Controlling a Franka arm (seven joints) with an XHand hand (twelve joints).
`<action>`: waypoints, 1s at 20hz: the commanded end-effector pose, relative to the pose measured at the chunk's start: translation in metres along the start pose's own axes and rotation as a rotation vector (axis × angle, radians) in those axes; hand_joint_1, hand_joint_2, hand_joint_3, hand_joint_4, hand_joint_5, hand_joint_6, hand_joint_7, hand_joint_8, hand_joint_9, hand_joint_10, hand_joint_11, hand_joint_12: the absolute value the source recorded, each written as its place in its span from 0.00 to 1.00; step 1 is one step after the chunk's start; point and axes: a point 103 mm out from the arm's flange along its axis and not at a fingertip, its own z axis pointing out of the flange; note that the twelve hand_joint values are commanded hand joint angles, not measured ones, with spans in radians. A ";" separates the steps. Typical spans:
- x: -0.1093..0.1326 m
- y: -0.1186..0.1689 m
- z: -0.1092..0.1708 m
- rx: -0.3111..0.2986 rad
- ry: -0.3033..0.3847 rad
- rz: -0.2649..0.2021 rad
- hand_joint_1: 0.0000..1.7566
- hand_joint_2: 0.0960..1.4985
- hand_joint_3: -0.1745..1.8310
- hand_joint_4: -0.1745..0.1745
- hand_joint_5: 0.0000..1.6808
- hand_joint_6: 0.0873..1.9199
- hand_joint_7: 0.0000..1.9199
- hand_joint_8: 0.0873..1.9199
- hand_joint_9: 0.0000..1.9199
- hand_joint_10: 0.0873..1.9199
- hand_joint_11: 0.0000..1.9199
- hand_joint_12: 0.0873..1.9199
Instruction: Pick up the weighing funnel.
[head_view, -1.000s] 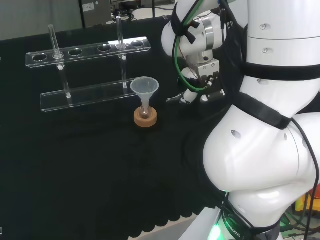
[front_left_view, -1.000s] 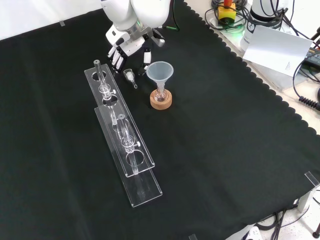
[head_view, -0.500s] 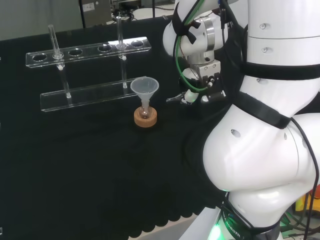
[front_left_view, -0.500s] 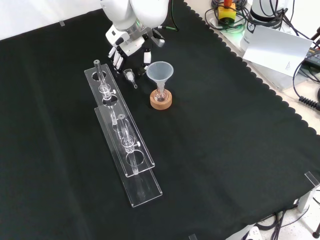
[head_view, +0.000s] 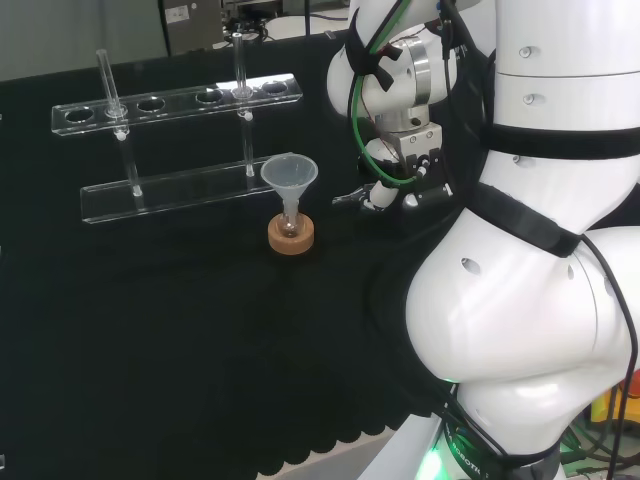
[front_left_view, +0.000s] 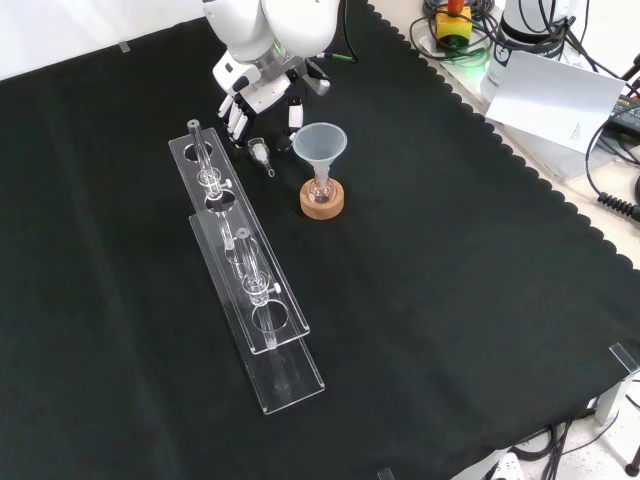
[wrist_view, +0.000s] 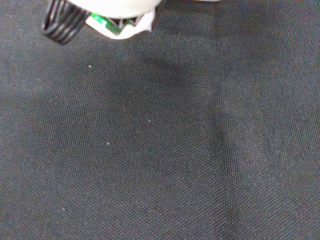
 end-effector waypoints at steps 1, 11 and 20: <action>0.001 0.000 0.001 -0.001 0.001 0.006 0.55 0.38 0.43 0.40 0.34 0.29 0.31 0.33 0.41 0.22 0.22 0.65; 0.001 0.001 0.002 -0.018 -0.043 0.006 0.55 0.38 0.43 0.42 0.38 0.32 0.31 0.33 0.42 0.22 0.23 0.65; 0.001 0.001 0.002 -0.013 -0.033 -0.002 0.55 0.38 0.43 0.45 0.41 0.36 0.31 0.33 0.42 0.22 0.23 0.65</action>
